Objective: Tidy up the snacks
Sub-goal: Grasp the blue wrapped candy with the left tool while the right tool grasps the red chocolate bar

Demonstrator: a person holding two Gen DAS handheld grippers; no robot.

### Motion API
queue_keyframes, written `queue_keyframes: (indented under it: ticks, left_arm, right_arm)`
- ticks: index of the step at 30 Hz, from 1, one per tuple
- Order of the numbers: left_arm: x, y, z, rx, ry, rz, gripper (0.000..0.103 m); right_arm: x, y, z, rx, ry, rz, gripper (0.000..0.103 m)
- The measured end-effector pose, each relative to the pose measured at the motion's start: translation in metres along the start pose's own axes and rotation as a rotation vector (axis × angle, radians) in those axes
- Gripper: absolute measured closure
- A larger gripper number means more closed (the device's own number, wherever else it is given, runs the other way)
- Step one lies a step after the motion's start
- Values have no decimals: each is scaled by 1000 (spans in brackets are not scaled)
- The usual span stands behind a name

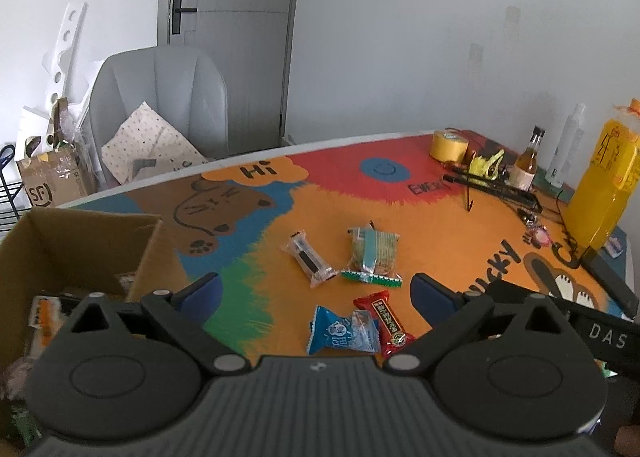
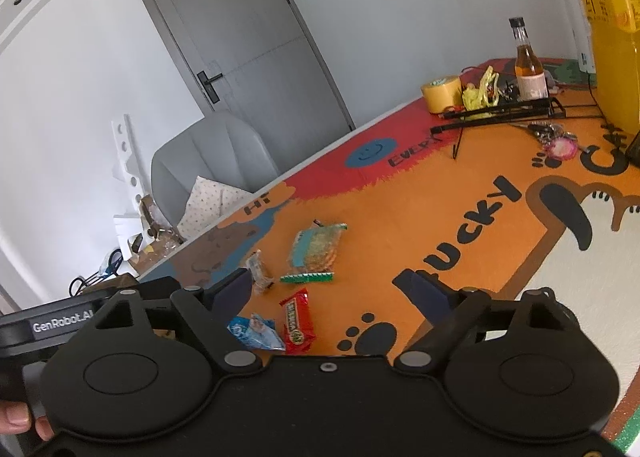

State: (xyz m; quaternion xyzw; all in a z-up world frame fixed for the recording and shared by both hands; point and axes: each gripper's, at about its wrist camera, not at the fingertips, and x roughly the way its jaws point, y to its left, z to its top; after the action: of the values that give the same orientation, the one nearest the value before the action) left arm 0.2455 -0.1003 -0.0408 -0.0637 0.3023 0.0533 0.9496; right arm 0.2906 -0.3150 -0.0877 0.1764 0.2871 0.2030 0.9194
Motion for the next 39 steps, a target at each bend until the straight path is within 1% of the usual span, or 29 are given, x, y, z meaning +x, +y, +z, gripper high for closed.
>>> queue_keyframes:
  ticks: [7,10,16,18,19,21,22,24,25,26,27,30,37,39]
  left_arm:
    - [28,-6,-10,3,50,16,6]
    - [40,-9,-14,2,68,16,7]
    - [58,-9,-23,-9,99,17,16]
    - [61,-8,-25,-21,100,12,23]
    - [63,-8,-26,-28,103,6,25]
    - [67,-7,-28,-35,110,-7,37]
    - [68,-6,-29,-43,109,-22,40]
    - [72,-4,-31,-66,112,-52,59]
    - [72,-3,-31,-70,114,-54,63]
    - [71,-2,-30,-69,105,-48,70]
    - [70,0,-29,-72,101,-54,75]
    - [67,4,-27,-86,104,-72,78]
    - [56,21,-25,-108,86,-57,79]
    - [51,26,-23,-116,73,-52,79]
  right_arm:
    - [14,-13,-6,23,15,-7,15]
    - [19,-18,-8,34,25,0,18]
    - [29,-25,-12,54,47,13,20]
    - [32,-24,-14,54,52,16,20]
    - [33,-23,-14,53,54,18,20]
    - [37,-22,-15,54,61,23,20]
    - [38,-21,-15,54,64,25,20]
    - [42,-18,-15,48,70,29,20]
    - [43,-16,-16,44,72,31,20]
    - [45,-14,-16,40,76,34,20]
    - [46,-12,-16,35,79,35,20]
    - [50,-5,-17,19,90,46,21]
    - [62,14,-21,-25,122,57,25]
    - [65,18,-22,-35,132,55,30]
